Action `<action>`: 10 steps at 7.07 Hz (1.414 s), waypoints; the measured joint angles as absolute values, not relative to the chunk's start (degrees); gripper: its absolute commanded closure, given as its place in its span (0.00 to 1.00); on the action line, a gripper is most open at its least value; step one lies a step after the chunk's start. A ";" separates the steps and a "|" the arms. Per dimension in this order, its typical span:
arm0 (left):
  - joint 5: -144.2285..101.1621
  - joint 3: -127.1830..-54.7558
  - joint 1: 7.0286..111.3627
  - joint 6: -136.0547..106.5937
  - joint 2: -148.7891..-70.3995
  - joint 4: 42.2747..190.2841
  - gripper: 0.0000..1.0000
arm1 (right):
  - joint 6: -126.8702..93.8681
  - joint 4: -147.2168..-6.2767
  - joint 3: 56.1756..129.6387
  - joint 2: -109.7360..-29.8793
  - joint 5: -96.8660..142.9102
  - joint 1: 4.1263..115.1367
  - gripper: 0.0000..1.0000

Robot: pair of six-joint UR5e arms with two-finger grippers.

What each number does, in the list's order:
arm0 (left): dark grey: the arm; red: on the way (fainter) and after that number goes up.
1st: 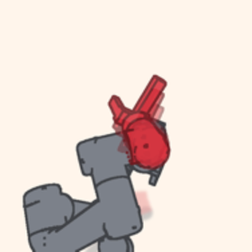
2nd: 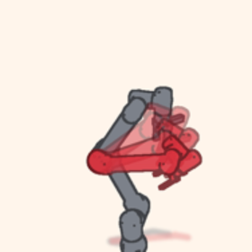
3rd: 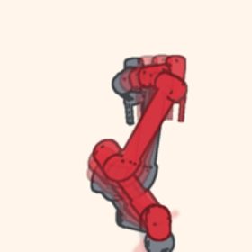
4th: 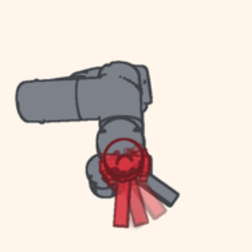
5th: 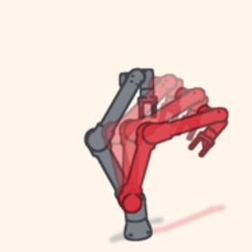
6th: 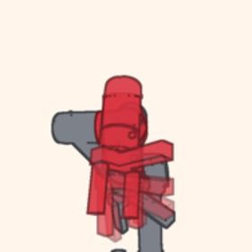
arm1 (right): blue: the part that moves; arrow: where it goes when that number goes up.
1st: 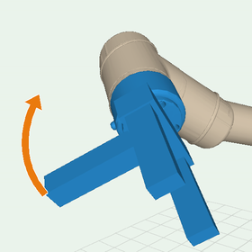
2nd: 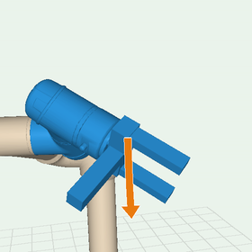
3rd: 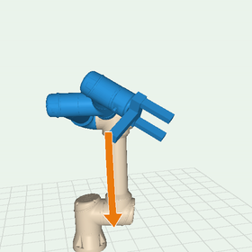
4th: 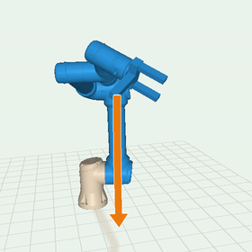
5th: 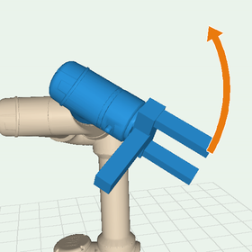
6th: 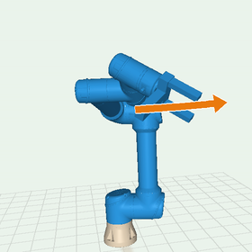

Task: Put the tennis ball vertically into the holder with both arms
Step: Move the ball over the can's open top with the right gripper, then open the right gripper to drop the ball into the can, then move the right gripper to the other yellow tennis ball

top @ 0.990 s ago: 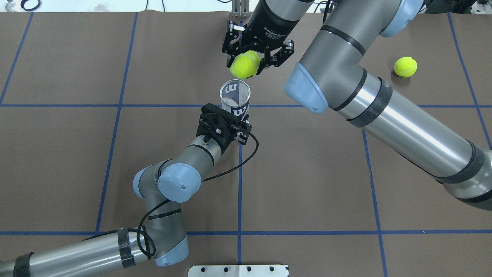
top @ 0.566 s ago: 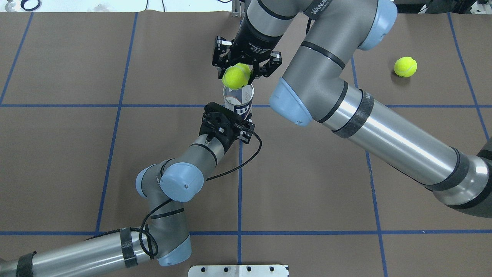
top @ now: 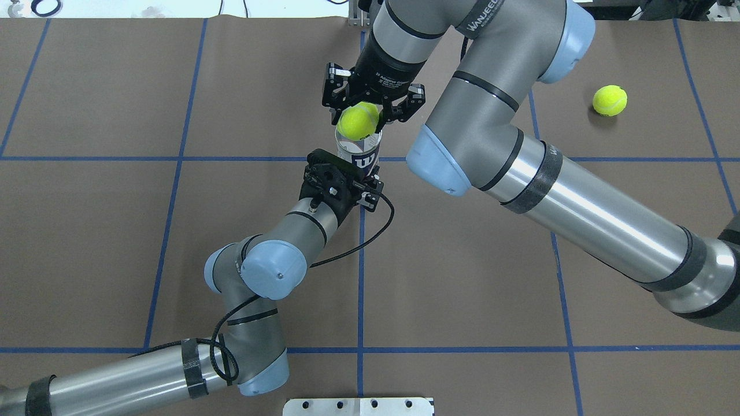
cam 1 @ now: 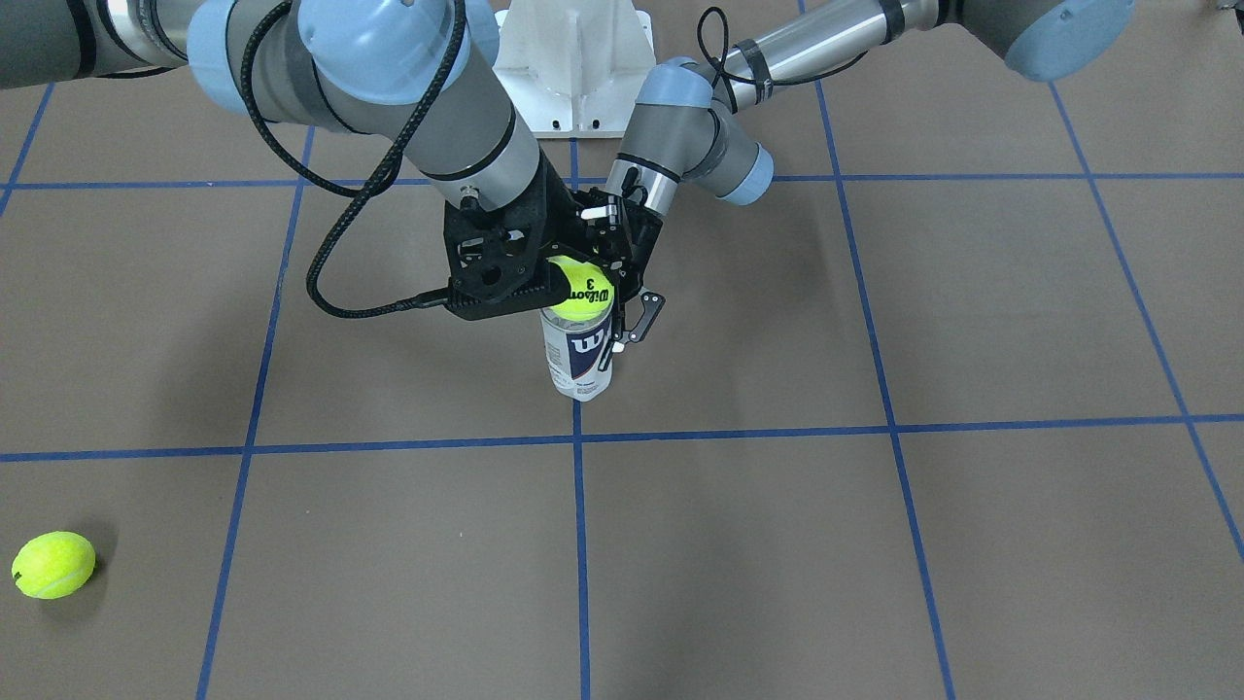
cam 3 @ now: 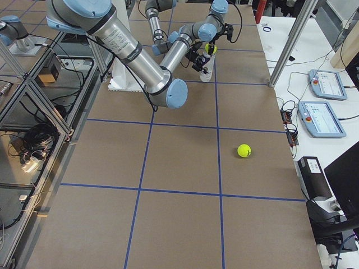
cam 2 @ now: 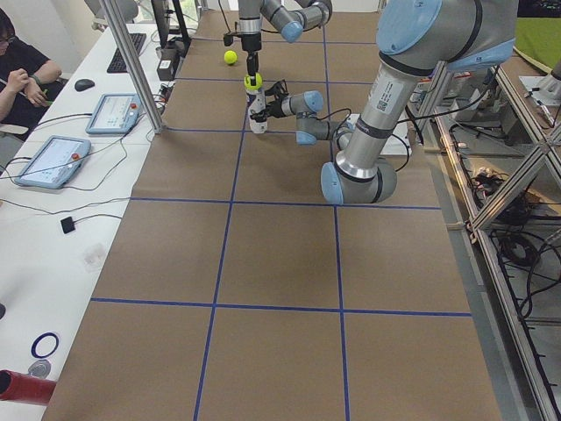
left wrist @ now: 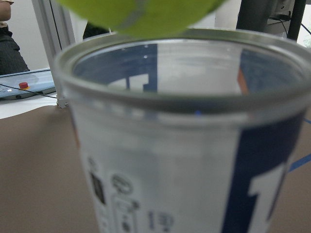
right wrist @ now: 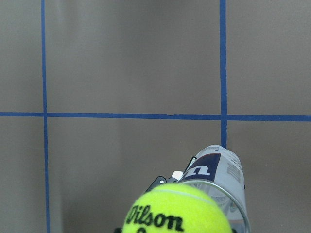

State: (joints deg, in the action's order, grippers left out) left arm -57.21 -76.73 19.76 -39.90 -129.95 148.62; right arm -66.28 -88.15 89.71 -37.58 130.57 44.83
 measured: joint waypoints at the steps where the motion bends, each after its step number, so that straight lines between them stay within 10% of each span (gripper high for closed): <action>1: -57.21 -76.73 19.90 -39.90 -129.95 148.62 0.32 | -66.29 -88.15 89.92 -37.98 130.58 44.83 0.01; 10: -57.22 -76.67 20.42 -39.90 -129.93 148.45 0.22 | -69.62 -88.42 91.47 -38.77 132.71 49.87 0.01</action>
